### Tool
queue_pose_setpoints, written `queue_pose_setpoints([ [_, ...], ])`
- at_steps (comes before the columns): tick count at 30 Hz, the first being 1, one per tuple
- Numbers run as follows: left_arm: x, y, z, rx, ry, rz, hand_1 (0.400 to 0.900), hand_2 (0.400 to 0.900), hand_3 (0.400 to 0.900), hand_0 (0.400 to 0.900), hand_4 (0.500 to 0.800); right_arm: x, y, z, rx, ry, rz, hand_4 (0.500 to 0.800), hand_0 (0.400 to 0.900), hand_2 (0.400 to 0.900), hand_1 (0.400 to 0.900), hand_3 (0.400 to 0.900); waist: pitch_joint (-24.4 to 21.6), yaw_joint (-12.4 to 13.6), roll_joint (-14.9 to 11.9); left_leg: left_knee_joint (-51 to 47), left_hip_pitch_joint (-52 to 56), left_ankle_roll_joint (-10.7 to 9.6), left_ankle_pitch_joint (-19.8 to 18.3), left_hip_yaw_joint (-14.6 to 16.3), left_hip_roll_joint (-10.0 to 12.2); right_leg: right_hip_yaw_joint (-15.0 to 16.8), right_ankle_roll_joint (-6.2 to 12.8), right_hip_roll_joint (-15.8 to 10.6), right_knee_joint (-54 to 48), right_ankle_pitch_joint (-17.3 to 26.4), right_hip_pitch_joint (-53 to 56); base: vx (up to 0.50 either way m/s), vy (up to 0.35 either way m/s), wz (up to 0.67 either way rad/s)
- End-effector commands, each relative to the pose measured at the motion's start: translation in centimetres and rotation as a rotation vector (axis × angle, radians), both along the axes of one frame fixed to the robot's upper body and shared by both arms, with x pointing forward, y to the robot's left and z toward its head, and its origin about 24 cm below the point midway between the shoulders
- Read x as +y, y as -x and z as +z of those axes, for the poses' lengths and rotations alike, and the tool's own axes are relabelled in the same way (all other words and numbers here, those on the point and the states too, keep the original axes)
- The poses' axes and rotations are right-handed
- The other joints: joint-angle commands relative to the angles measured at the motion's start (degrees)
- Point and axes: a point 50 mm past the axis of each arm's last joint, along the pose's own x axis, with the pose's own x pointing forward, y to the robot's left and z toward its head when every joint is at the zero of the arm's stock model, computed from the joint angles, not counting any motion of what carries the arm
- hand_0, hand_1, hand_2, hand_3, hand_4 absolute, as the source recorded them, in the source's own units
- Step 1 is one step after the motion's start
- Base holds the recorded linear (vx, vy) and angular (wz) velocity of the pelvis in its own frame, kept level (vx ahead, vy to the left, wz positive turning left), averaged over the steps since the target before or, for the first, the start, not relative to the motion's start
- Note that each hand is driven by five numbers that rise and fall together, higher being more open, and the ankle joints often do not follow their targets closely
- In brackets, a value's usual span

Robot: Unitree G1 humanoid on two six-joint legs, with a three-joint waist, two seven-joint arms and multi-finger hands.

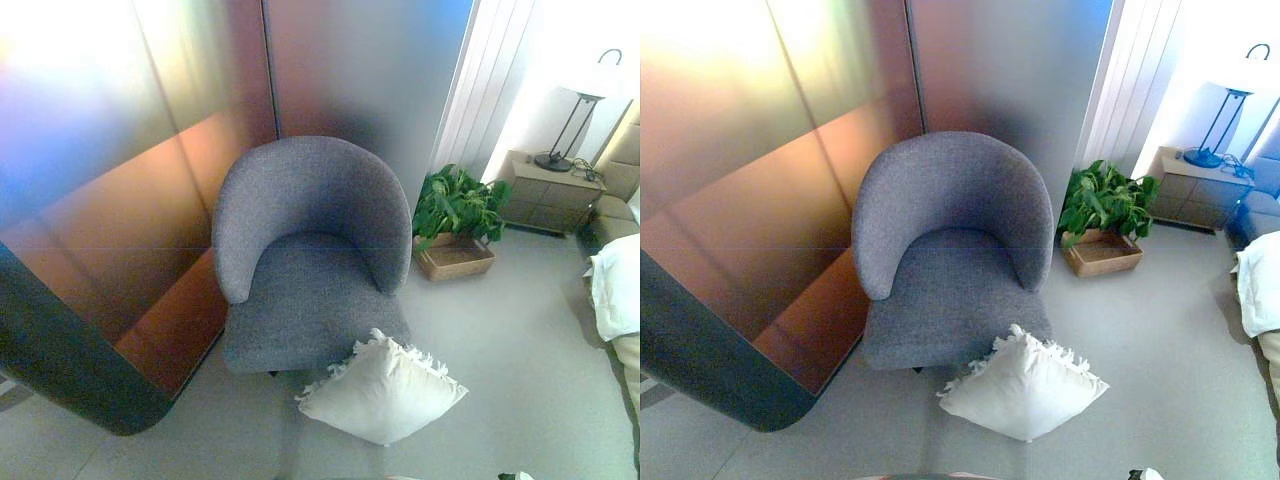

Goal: Pick up the pillow and put it on the sofa.

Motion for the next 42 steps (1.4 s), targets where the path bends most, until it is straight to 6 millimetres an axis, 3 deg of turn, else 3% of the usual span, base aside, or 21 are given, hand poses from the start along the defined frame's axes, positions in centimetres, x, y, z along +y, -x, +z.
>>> queue_pose_setpoints([
  [1,-1.9,-2.0,-0.3,-0.061,0.084,0.029,0.900,0.900,0.900,0.900,0.800,-1.1,-5.0,1.6,-0.136,0.108,0.100,0.800,0.900,0.900,0.900,0.900,3.56,0.08,-2.29,0.24,5.27,2.51,-8.73,-0.45,-3.01,-2.38,1.48,1.33,-0.23,-0.44,1.87,0.00,0.000,0.00],
  [16,-1.8,-1.8,-0.2,-0.032,0.120,0.036,0.900,0.900,0.900,0.900,0.800,-1.4,-5.6,1.9,-0.192,0.118,0.127,0.800,0.900,0.900,0.900,0.900,3.74,0.06,-2.32,0.24,5.06,2.56,-8.67,-0.22,-2.87,-2.53,1.45,1.29,-0.23,-0.28,1.62,0.00,-0.001,0.00],
  [25,-1.3,-1.5,-0.1,-0.024,0.108,0.025,0.900,0.900,0.900,0.900,0.800,-1.7,-8.0,2.9,-0.291,0.104,0.181,0.800,0.900,0.900,0.900,0.900,4.68,0.57,-2.33,0.24,4.33,2.34,-8.45,-0.38,-2.79,-3.04,1.60,0.95,-0.23,-0.13,1.06,0.05,-0.034,0.03],
  [29,-1.2,-2.2,0.0,-0.040,0.097,0.012,0.900,0.900,0.900,0.900,0.800,-1.4,-10.3,3.8,-0.360,0.097,0.205,0.800,0.900,0.900,0.900,0.900,6.01,1.13,-1.96,0.24,2.01,2.25,-7.73,-0.72,-2.71,-3.15,1.61,0.63,-0.23,0.29,-1.14,0.00,-0.053,0.05],
  [35,-1.5,-5.6,0.4,-0.114,0.087,-0.011,0.900,0.900,0.900,0.900,0.800,-1.2,-16.0,6.9,-0.541,0.125,0.244,0.800,0.900,0.900,0.900,0.900,10.97,1.67,-0.38,0.24,-5.19,2.48,-5.30,-2.44,-3.02,-3.13,1.21,0.30,-0.23,1.98,-8.07,-0.17,-0.033,0.09],
  [42,-1.7,-7.8,0.8,-0.156,0.076,-0.002,0.900,0.900,0.900,0.900,0.800,-1.6,-20.0,10.1,-0.677,0.154,0.269,0.800,0.900,0.900,0.900,0.900,15.45,2.16,1.38,0.24,-9.56,2.46,-3.92,-3.76,-3.63,-3.75,0.39,0.42,0.62,2.24,-12.16,-0.07,0.004,0.04],
])
